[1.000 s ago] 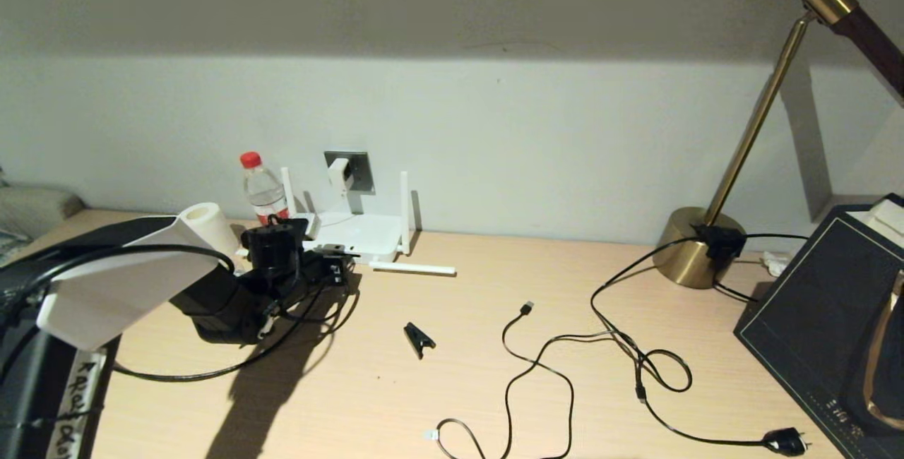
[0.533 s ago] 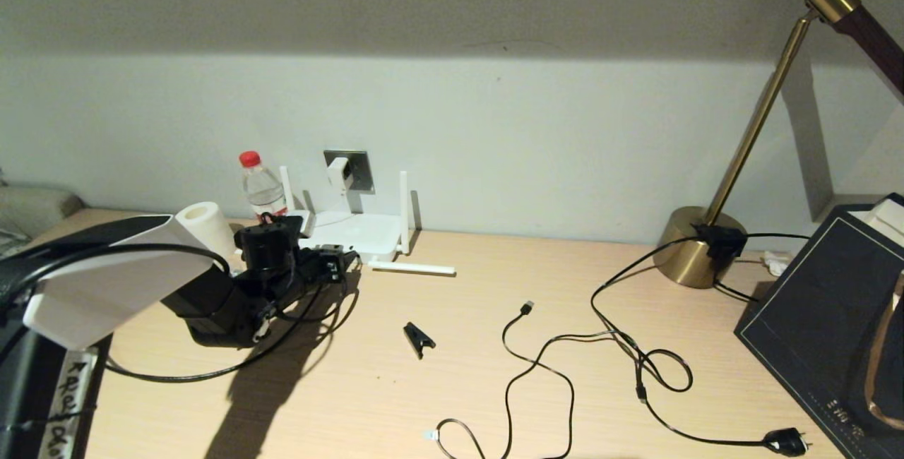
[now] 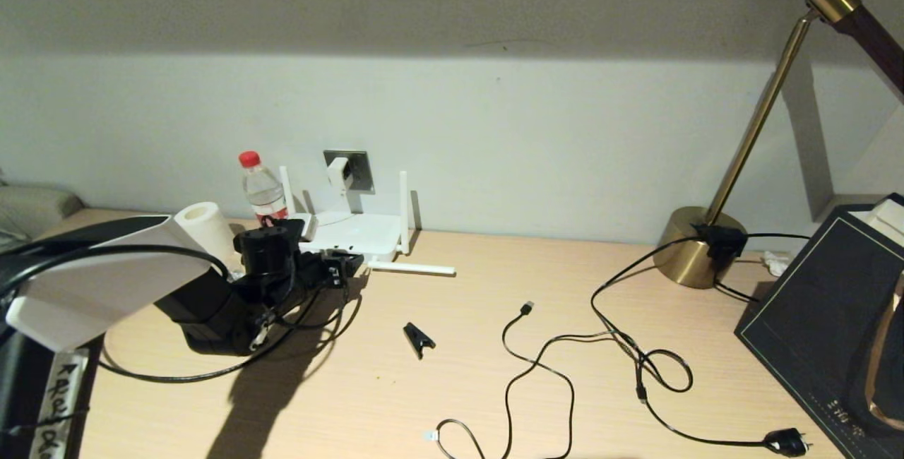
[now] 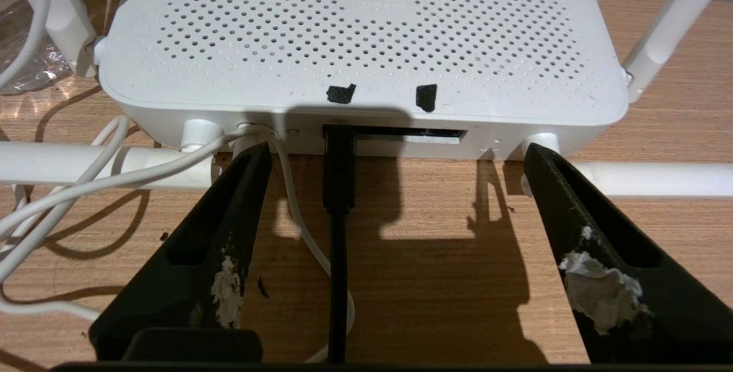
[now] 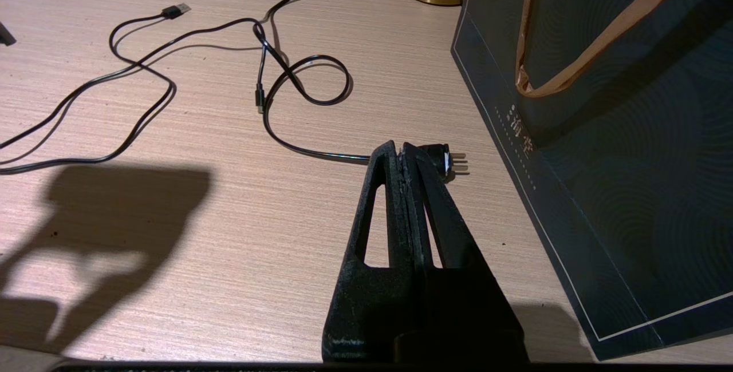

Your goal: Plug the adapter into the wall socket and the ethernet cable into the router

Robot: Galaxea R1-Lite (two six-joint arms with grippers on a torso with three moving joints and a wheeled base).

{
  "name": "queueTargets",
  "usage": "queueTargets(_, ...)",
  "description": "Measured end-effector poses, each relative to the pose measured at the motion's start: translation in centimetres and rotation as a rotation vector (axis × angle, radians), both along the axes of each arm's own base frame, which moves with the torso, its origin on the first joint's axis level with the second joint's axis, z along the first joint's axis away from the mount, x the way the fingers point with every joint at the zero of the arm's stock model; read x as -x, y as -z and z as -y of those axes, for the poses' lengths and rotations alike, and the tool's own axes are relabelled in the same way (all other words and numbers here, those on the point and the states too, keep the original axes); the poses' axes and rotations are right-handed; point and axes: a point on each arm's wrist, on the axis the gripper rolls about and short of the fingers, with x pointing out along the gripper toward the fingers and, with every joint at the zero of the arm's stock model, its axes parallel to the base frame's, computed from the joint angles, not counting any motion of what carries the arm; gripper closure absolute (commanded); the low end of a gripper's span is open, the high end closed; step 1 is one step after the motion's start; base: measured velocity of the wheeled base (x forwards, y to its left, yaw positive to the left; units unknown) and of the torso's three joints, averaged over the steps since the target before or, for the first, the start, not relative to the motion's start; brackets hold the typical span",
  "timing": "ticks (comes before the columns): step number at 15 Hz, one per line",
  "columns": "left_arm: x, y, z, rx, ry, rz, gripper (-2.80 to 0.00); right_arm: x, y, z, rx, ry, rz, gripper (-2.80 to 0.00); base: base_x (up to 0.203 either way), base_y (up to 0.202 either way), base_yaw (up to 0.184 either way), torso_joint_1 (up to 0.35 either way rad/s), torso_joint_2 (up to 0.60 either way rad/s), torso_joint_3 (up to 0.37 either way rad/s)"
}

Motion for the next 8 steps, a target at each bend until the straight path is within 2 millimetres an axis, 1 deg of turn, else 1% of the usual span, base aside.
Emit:
queueTargets(3, 0.9, -0.3, 0.2, 0.000, 0.006, -0.002, -2.80, 0.0, 0.0, 0.0, 0.000, 0.000, -0.001, 0.00, 0.000, 0.000, 0.000, 0.000, 0.00, 0.000)
queueTargets(7, 2.5, -1.6, 0.8, 0.001, 0.026, 0.009, -2.80, 0.0, 0.0, 0.0, 0.000, 0.000, 0.000, 0.00, 0.000, 0.000, 0.000, 0.000, 0.00, 0.000)
queueTargets(8, 2.9, -2.4, 1.1, 0.006, 0.031, 0.039, 0.00, 0.0, 0.0, 0.0, 0.000, 0.000, -0.001, 0.00, 0.000, 0.000, 0.000, 0.000, 0.00, 0.000)
